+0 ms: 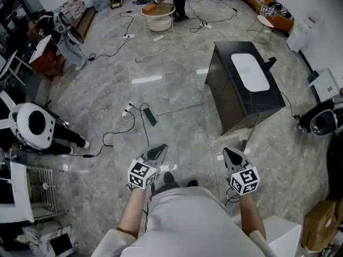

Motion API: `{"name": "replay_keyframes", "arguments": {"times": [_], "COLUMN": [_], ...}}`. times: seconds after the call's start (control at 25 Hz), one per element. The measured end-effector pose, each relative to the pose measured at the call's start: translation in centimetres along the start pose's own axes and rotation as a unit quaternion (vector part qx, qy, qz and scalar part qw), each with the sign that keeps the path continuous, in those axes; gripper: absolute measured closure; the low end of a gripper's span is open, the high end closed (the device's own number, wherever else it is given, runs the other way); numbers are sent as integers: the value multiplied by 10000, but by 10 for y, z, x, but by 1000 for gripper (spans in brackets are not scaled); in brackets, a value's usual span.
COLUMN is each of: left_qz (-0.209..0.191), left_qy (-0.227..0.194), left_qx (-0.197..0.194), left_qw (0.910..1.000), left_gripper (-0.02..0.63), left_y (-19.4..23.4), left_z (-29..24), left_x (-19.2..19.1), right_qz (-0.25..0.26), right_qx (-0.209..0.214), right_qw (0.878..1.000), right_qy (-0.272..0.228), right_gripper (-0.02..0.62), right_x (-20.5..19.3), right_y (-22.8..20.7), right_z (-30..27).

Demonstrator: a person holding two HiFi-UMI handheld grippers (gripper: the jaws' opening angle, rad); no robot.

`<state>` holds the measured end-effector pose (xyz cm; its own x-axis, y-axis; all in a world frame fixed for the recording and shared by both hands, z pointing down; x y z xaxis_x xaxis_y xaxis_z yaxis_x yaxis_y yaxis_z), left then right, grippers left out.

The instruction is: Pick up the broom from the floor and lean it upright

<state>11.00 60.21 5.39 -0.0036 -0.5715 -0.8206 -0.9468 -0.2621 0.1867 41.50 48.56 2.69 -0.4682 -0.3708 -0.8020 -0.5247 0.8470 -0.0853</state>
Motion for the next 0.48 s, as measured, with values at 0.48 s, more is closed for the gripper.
{"name": "replay_keyframes", "arguments": {"times": [0.48], "left_qz": [63], "left_qy": [-9], "left_qx": [-5], "left_qw": [10000], "left_gripper": [597], "left_y": [4], "left_z": [-1], "left_x": [-6], "right_qz": [-11], "right_qx": [-20], "right_qw": [10000], "right_qy": [-12], "right_gripper": [595], "right_x": [2], "right_y": [1], "right_z": [-2]}}
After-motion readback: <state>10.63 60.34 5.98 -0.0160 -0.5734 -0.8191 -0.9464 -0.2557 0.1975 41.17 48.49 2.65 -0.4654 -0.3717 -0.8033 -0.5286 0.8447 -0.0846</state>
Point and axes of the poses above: the fingertips, and each gripper's own axes: z backward along the fingers, y to its left, x out of its top, the point moved 8 cm from there along z, backward along the fingers, and after that the axes turned 13 degrees about y, right-handed, at the moved point
